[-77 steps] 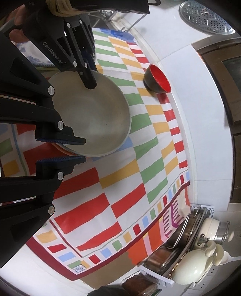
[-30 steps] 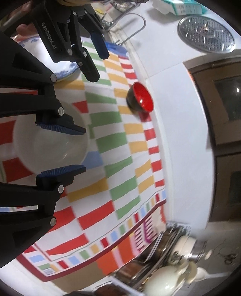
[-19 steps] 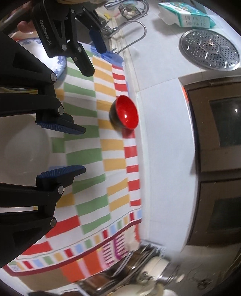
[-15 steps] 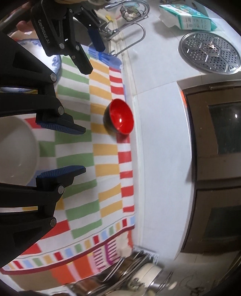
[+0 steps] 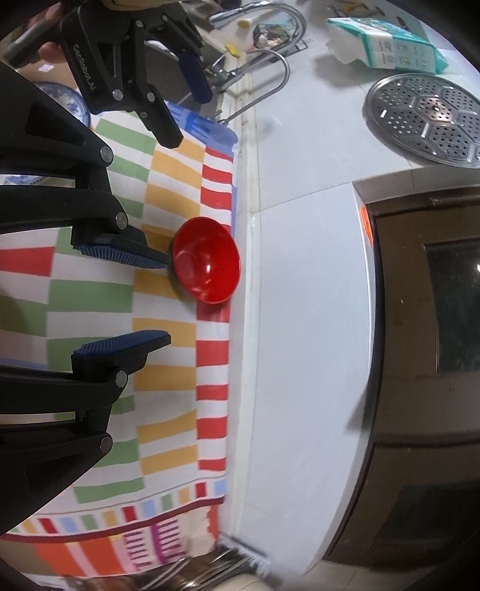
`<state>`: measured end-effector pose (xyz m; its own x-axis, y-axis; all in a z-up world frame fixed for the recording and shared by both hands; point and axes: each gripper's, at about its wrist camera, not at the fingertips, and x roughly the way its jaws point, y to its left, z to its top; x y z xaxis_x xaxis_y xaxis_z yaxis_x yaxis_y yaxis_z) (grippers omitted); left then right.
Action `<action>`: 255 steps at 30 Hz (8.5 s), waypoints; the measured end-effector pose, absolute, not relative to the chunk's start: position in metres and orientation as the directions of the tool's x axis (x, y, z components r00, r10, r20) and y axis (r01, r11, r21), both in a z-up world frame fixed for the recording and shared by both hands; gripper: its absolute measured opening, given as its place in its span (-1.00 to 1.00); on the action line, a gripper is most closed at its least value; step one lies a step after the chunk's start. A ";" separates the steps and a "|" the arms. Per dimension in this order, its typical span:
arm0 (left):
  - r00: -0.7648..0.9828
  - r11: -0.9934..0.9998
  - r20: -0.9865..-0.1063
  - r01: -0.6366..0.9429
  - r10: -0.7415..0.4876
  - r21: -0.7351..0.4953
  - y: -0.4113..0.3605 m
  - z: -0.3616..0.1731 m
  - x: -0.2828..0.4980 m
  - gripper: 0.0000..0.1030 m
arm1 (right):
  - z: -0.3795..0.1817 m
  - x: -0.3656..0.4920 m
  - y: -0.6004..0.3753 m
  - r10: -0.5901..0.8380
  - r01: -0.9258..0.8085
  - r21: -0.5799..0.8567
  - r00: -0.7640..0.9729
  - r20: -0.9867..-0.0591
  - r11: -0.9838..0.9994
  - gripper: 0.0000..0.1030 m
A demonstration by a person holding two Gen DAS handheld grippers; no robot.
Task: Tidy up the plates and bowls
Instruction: 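Move both tools toward the red-and-black bowl on the cloth, then close both tools on the rim of the red-and-black bowl, then lift the red-and-black bowl and carry it with both tools over the stack, then lower the red-and-black bowl into the white bowl and open both tools, then close both tools on the rims of the stacked bowls, then carry the bowl stack with both tools onto the blue-and-white plates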
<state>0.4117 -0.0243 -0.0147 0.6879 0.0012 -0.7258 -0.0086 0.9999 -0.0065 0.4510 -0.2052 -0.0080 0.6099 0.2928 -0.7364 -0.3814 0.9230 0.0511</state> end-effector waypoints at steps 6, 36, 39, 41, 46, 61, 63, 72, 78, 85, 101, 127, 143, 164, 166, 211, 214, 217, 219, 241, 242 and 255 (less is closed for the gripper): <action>0.672 1.000 -0.741 -0.009 0.007 0.001 -0.012 -0.026 0.444 0.44 | -0.020 0.480 -0.191 0.291 -0.417 0.028 0.583 -0.759 0.909 -0.30; 0.467 0.995 -0.878 0.052 -0.101 -0.086 -0.002 -0.143 0.566 0.06 | -0.132 0.587 -0.162 0.334 -0.427 0.175 0.332 -0.882 0.887 -0.38; 0.453 0.994 -0.884 0.056 -0.113 -0.098 -0.004 -0.148 0.568 -0.20 | -0.134 0.588 -0.162 0.348 -0.423 0.198 0.314 -0.884 0.884 -0.51; 0.442 0.992 -0.887 0.064 -0.130 -0.113 -0.006 -0.151 0.570 -0.40 | -0.133 0.588 -0.160 0.354 -0.422 0.206 0.310 -0.883 0.883 -0.59; 0.427 0.989 -0.891 0.072 -0.151 -0.133 -0.009 -0.156 0.574 -0.67 | -0.133 0.589 -0.159 0.348 -0.392 0.214 0.314 -0.883 0.895 -0.66; 0.455 0.988 -0.877 0.080 -0.154 -0.132 -0.013 -0.123 0.552 -0.69 | -0.100 0.568 -0.169 0.314 -0.357 0.181 0.360 -0.879 0.917 -0.74; 0.471 0.987 -0.868 0.088 -0.159 -0.133 -0.014 -0.114 0.543 -0.69 | -0.092 0.560 -0.171 0.312 -0.356 0.175 0.375 -0.873 0.918 -0.74; 0.533 0.983 -0.826 0.132 -0.181 -0.130 -0.024 -0.073 0.502 -0.68 | -0.052 0.519 -0.182 0.303 -0.351 0.148 0.442 -0.844 0.924 -0.74; 0.566 0.978 -0.800 0.162 -0.199 -0.129 -0.041 -0.048 0.475 -0.68 | -0.028 0.488 -0.188 0.288 -0.345 0.123 0.481 -0.828 0.930 -0.74; 0.594 0.974 -0.776 0.192 -0.213 -0.120 -0.058 -0.027 0.439 -0.67 | -0.010 0.450 -0.198 0.283 -0.335 0.113 0.517 -0.808 0.935 -0.74; 0.572 0.947 -0.766 0.288 -0.292 -0.146 -0.101 -0.013 0.367 -0.66 | 0.001 0.365 -0.254 0.242 -0.268 0.104 0.555 -0.796 0.958 -0.74; 0.412 0.901 -0.834 0.380 -0.366 -0.208 -0.160 -0.052 0.323 -0.66 | -0.038 0.310 -0.314 0.174 -0.151 0.115 0.471 -0.865 0.982 -0.74; 0.350 0.903 -0.869 0.373 -0.351 -0.214 -0.168 -0.074 0.312 -0.66 | -0.064 0.299 -0.318 0.177 -0.143 0.130 0.391 -0.903 0.981 -0.74; 0.327 0.897 -0.881 0.393 -0.341 -0.201 -0.174 -0.081 0.310 -0.59 | -0.073 0.293 -0.316 0.125 -0.168 0.062 0.393 -0.911 0.984 -0.73; 0.313 0.890 -0.882 0.404 -0.352 -0.212 -0.176 -0.081 0.309 -0.40 | -0.073 0.291 -0.315 0.108 -0.170 0.042 0.403 -0.909 0.984 -0.71; 0.286 0.928 -0.899 0.269 -0.332 -0.258 -0.162 -0.105 0.322 0.01 | -0.109 0.300 -0.332 0.208 -0.033 0.214 0.410 -0.888 0.976 -0.15; 0.268 0.926 -0.900 0.256 -0.344 -0.277 -0.163 -0.109 0.324 -0.12 | -0.113 0.301 -0.330 0.210 -0.039 0.212 0.396 -0.894 0.976 -0.18; 0.254 0.926 -0.902 0.245 -0.348 -0.288 -0.164 -0.112 0.325 -0.25 | -0.117 0.302 -0.330 0.220 -0.041 0.221 0.381 -0.898 0.974 -0.27; 0.243 0.923 -0.903 0.244 -0.354 -0.297 -0.164 -0.114 0.325 -0.30 | -0.118 0.303 -0.328 0.220 -0.044 0.219 0.376 -0.900 0.975 -0.29; 0.287 0.944 -0.916 0.253 -0.281 -0.210 -0.164 -0.107 0.311 -0.43 | -0.109 0.301 -0.317 0.161 0.016 0.178 0.356 -0.921 0.984 -0.41; 0.293 0.945 -0.914 0.253 -0.281 -0.209 -0.160 -0.104 0.309 -0.43 | -0.107 0.300 -0.315 0.161 0.013 0.177 0.359 -0.919 0.984 -0.41; 0.397 0.968 -0.887 0.172 -0.237 -0.182 -0.088 -0.067 0.275 -0.44 | -0.073 0.280 -0.248 0.224 -0.100 0.201 0.395 -0.891 0.975 -0.41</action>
<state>0.2746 -0.0876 -0.0673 0.3966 -0.2367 -0.8869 0.1715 0.9683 -0.1817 0.2803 -0.2485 -0.0734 0.3951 0.2242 -0.8909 -0.1002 0.9745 0.2008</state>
